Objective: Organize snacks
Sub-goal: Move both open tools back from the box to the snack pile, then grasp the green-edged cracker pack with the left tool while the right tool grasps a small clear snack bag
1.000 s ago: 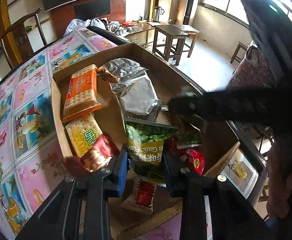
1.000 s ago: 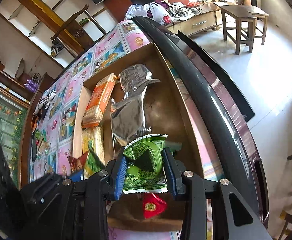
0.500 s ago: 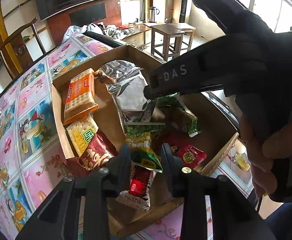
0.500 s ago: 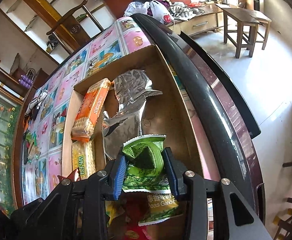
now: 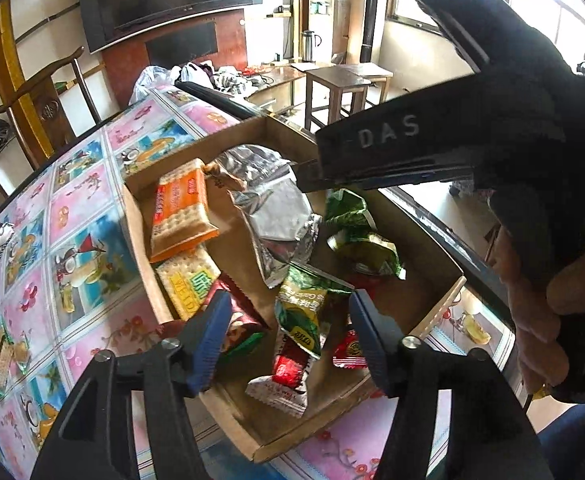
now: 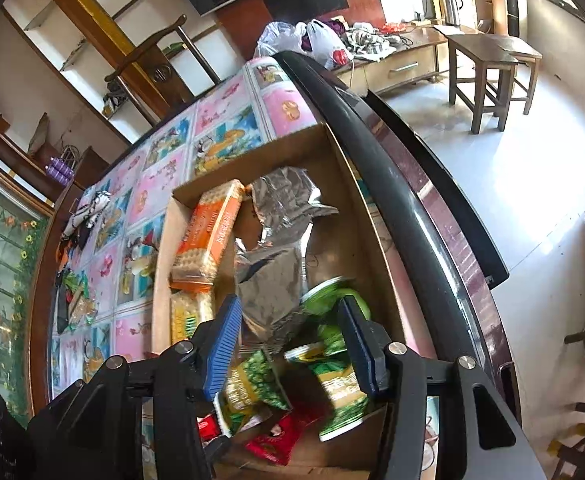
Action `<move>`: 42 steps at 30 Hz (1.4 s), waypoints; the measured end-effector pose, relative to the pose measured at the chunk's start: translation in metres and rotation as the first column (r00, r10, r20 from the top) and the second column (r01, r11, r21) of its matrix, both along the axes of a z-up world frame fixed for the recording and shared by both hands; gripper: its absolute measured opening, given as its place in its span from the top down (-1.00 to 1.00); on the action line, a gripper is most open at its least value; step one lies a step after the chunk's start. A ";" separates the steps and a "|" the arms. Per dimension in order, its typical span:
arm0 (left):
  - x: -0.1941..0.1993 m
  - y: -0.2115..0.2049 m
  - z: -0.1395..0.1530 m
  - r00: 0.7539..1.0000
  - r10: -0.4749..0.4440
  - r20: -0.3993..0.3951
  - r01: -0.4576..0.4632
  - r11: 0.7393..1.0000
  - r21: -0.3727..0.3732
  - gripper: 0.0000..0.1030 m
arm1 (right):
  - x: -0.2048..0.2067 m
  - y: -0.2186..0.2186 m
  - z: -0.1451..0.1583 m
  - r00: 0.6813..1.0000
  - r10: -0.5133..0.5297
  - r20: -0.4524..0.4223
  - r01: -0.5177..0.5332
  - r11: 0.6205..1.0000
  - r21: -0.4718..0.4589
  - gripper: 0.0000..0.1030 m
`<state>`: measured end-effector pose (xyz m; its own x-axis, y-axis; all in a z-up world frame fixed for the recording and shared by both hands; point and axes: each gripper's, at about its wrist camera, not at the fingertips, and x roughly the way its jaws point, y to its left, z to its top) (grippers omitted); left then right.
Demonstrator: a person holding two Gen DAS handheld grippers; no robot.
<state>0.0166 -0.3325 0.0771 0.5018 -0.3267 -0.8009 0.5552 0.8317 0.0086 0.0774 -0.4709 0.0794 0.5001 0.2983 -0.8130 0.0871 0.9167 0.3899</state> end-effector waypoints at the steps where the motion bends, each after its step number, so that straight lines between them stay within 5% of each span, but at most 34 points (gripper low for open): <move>1: 0.000 0.004 0.003 1.000 0.003 0.003 -0.003 1.000 -0.004 -0.21 | -0.001 0.001 0.003 1.000 -0.002 0.005 0.002 1.000 -0.001 -0.08; 15: -0.003 0.097 0.032 0.979 0.194 0.056 -0.190 0.979 -0.072 -0.38 | -0.018 0.062 0.030 0.995 0.087 0.050 -0.086 0.996 -0.025 -0.19; 24: 0.001 0.202 0.029 0.923 0.385 0.026 -0.381 0.920 -0.096 -0.45 | -0.030 0.144 0.031 0.959 0.277 0.060 -0.276 0.961 -0.031 -0.19; 29: 0.007 0.270 0.018 0.889 0.459 -0.002 -0.458 0.886 -0.069 -0.55 | -0.041 0.195 0.015 0.911 0.413 0.005 -0.412 0.910 -0.039 -0.19; 34: 0.031 0.334 0.012 0.868 0.496 -0.024 -0.497 0.866 -0.055 -0.55 | -0.051 0.221 0.000 0.889 0.456 -0.034 -0.458 0.887 -0.054 -0.20; 42: 0.107 0.389 -0.012 0.869 0.487 -0.086 -0.490 0.872 -0.016 -0.55 | -0.058 0.215 -0.014 0.920 0.381 -0.086 -0.387 0.920 -0.057 -0.20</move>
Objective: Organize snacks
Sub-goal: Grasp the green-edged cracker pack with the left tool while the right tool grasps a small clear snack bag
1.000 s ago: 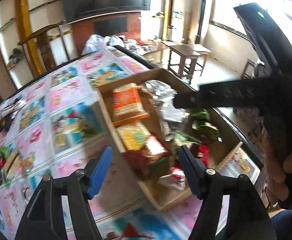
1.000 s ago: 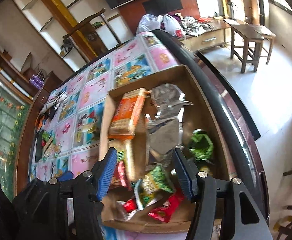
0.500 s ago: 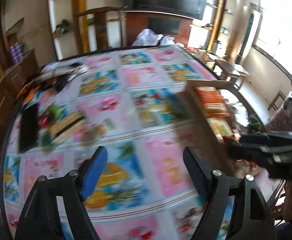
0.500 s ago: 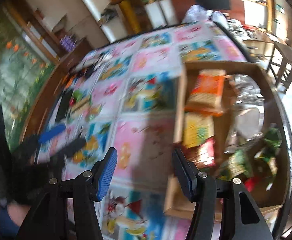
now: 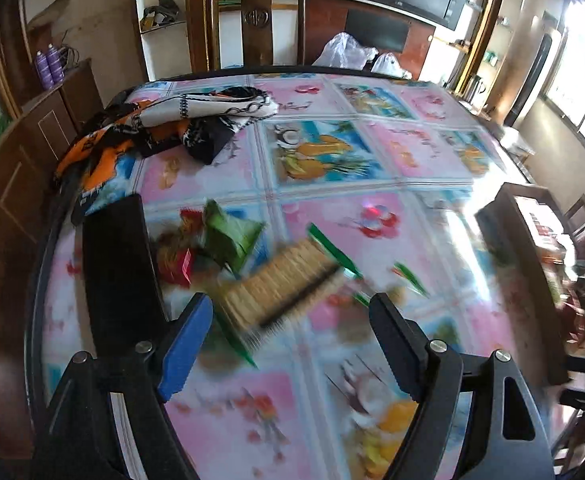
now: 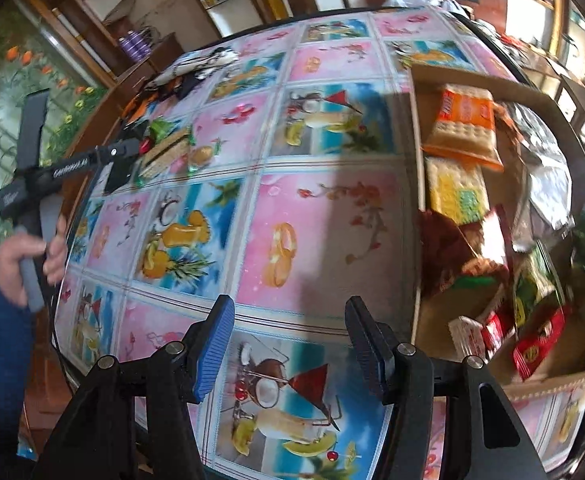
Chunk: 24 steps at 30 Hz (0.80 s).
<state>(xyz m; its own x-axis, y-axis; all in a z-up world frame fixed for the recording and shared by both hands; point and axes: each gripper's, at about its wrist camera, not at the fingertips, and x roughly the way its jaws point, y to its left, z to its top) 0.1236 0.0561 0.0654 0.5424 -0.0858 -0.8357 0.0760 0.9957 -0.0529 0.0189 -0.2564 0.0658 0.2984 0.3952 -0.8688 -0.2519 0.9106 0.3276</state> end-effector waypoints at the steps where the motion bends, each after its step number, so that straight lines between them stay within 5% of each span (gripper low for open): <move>1: 0.006 -0.001 -0.003 1.000 -0.012 -0.008 0.012 1.000 0.001 -0.55 | -0.001 -0.002 -0.001 1.000 -0.017 -0.005 0.017 1.000 -0.004 -0.20; 13: 0.040 -0.006 -0.045 0.988 -0.127 -0.089 0.123 0.992 -0.041 -0.55 | -0.003 -0.016 -0.008 0.993 -0.111 -0.033 0.110 0.994 -0.027 -0.20; 20: 0.015 -0.012 -0.049 0.993 -0.090 -0.073 0.091 0.996 0.008 0.11 | 0.004 -0.003 -0.010 0.996 -0.082 -0.038 0.082 0.996 -0.024 -0.20; 24: -0.010 -0.017 -0.049 0.996 -0.039 -0.079 0.040 0.999 0.004 0.11 | 0.010 0.008 -0.012 0.997 -0.053 -0.049 0.053 0.999 -0.013 -0.21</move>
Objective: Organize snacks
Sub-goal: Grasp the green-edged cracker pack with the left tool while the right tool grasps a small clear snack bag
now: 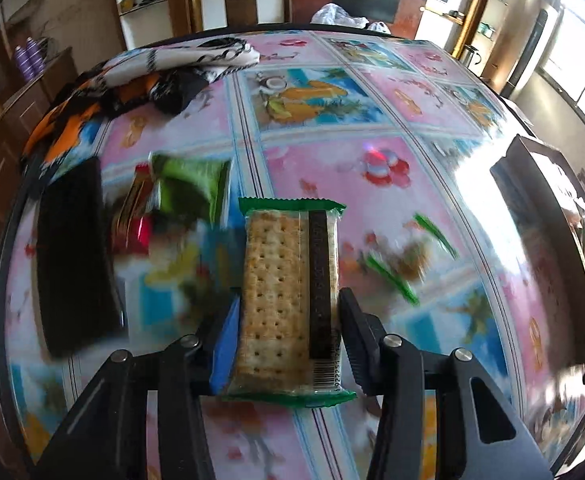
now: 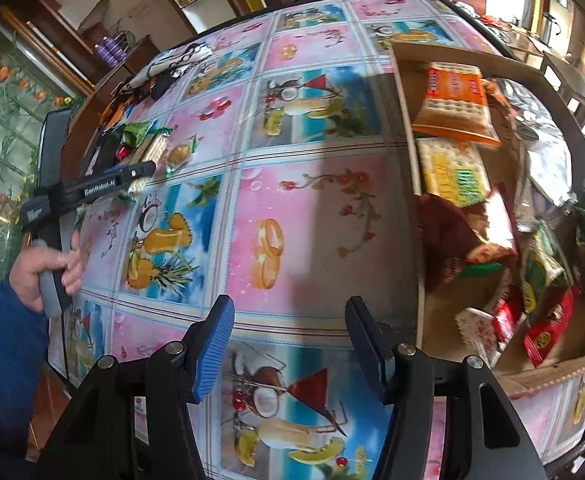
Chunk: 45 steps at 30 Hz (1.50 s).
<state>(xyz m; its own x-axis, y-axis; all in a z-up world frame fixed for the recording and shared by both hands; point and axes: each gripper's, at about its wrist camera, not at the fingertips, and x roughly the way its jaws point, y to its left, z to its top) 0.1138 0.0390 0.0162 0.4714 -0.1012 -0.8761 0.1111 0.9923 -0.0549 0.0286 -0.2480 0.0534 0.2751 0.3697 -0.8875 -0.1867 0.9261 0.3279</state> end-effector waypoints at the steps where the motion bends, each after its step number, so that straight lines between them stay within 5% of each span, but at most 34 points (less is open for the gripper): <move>1: -0.011 -0.003 0.000 1.000 0.009 0.002 -0.009 1.000 0.009 0.11 | 0.001 0.003 0.000 1.000 0.006 -0.001 -0.006 1.000 0.004 -0.21; 10: -0.118 -0.015 -0.003 0.997 0.079 0.020 -0.080 0.996 0.044 0.11 | 0.045 0.043 0.004 0.998 0.061 -0.032 -0.058 0.995 0.078 -0.21; 18: -0.145 0.003 -0.002 0.989 0.145 0.002 -0.145 0.988 0.044 0.11 | 0.135 0.128 0.013 0.978 0.196 0.070 -0.200 0.979 0.043 -0.21; 25: -0.157 0.015 -0.002 0.984 0.176 0.002 -0.176 0.984 0.040 0.11 | 0.177 0.161 -0.030 0.965 0.260 -0.011 -0.259 0.964 0.063 -0.21; 30: -0.154 0.024 -0.002 0.982 0.188 0.002 -0.188 0.982 0.011 0.11 | 0.168 0.153 -0.029 0.955 0.290 -0.061 -0.283 0.954 0.100 -0.21; 36: -0.149 0.035 -0.002 0.981 0.195 -0.001 -0.195 0.981 -0.004 0.09 | 0.122 0.159 -0.024 0.884 0.456 -0.106 -0.443 0.887 0.128 -0.21; 41: -0.149 0.036 -0.002 0.979 0.204 0.000 -0.204 0.979 -0.001 0.08 | 0.146 0.160 0.004 0.920 0.391 0.019 -0.391 0.919 0.039 -0.21; 45: -0.148 0.038 -0.002 0.978 0.209 -0.004 -0.209 0.978 0.011 -0.04 | 0.153 0.171 -0.017 0.924 0.382 -0.026 -0.382 0.922 -0.053 -0.18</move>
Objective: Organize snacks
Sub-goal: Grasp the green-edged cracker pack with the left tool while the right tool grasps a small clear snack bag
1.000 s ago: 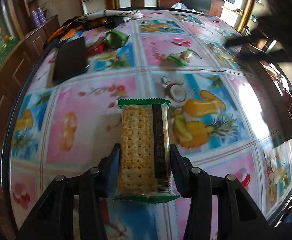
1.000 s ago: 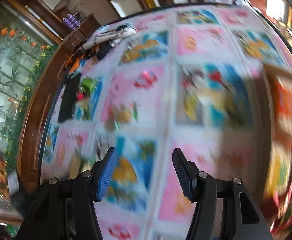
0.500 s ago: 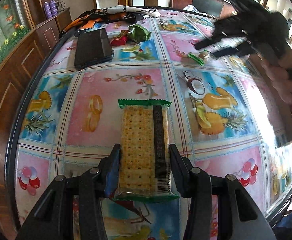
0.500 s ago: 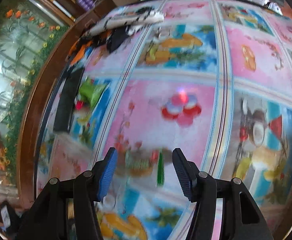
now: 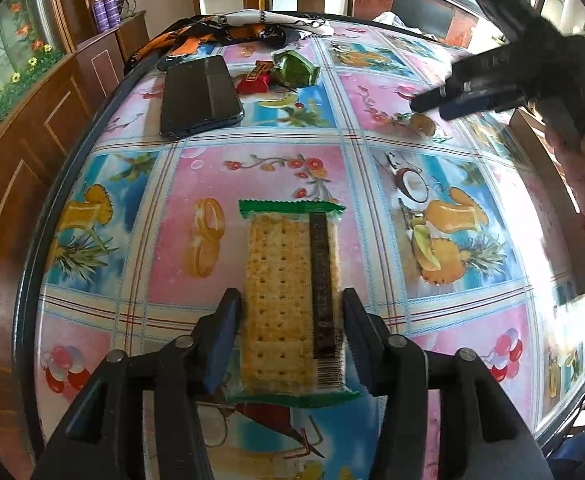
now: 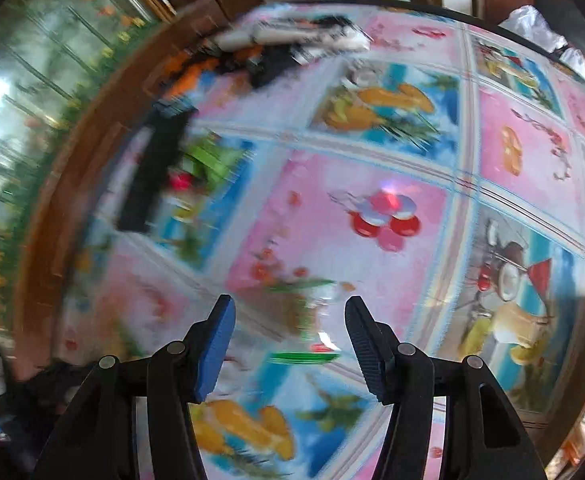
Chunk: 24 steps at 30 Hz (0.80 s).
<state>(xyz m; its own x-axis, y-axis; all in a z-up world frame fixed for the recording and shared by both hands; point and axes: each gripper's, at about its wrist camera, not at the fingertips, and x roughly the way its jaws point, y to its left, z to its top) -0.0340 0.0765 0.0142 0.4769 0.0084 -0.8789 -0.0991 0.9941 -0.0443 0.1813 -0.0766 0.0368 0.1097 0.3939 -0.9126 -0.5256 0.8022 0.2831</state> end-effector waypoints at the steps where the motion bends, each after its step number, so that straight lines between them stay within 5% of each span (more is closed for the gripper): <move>1: 0.000 0.001 0.000 1.000 0.003 0.000 -0.003 1.000 -0.002 -0.10 | -0.001 0.000 -0.001 1.000 -0.001 0.004 0.001 1.000 -0.017 -0.14; 6: 0.011 0.005 -0.004 1.000 0.017 0.000 -0.017 1.000 0.020 -0.41 | -0.010 0.004 -0.009 0.999 0.013 0.042 -0.010 0.997 -0.083 0.36; 8: 0.016 0.003 -0.006 1.000 0.012 0.004 -0.012 0.999 0.042 -0.41 | -0.017 0.010 -0.012 0.996 0.038 0.077 -0.029 0.992 -0.123 0.37; 9: 0.018 0.003 -0.006 1.000 0.011 0.007 -0.011 0.999 0.045 -0.38 | -0.023 0.012 -0.012 0.993 0.051 0.106 -0.035 0.989 -0.144 0.41; 11: 0.020 0.003 -0.004 1.000 0.019 0.021 -0.020 0.998 0.052 0.09 | -0.034 0.012 -0.011 0.990 0.047 0.136 -0.025 0.987 -0.156 0.48; 12: 0.020 0.002 -0.003 0.999 0.021 0.025 -0.022 0.998 0.060 0.11 | -0.037 0.009 -0.011 0.990 0.041 0.138 -0.019 0.988 -0.153 0.52; 24: 0.007 -0.037 0.001 0.998 -0.045 0.034 0.046 0.998 -0.049 0.11 | -0.124 -0.057 0.001 0.991 -0.136 0.009 0.135 0.988 0.076 0.57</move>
